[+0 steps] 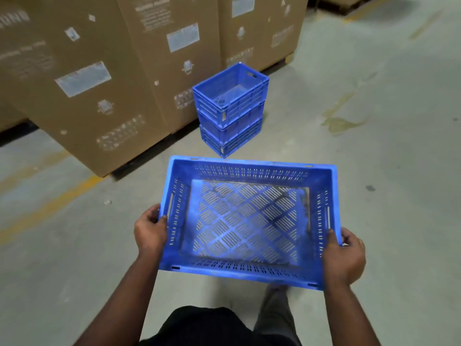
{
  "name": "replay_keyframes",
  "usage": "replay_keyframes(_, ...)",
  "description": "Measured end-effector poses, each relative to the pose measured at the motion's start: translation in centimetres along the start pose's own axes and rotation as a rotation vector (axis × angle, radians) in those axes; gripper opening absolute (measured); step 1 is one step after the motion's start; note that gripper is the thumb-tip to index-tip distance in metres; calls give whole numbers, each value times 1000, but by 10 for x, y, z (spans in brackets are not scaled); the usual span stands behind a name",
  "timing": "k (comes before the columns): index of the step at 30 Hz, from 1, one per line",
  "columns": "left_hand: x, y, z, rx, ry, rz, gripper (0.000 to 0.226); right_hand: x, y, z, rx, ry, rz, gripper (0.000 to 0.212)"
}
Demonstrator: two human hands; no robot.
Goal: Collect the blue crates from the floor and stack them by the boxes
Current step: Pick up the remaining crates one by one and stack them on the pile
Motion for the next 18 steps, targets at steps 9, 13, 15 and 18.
replay_keyframes(9,28,94,196,-121,107,-6,32,230,-89,93,25,-92,-69,26)
replay_keyframes(13,45,134,259,-119,131,-15,33,314,-145,132,22,-139,-115,26)
replay_keyframes(15,64,156,288,-28,119,55,34,351,-170,159,39,-160,-143,25)
replay_keyframes(18,104,181,330,78,147,111,35,396,-206,209,58,-176,-172,24)
Point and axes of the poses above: each hand's wrist, its own x-axis towards the middle knuckle, its own z-axis out of the palm, y = z × x, the point moved 7 cm from there along x, towards the middle knuckle, and after that the axes turned 4 degrees about y, right-handed, at the moved point
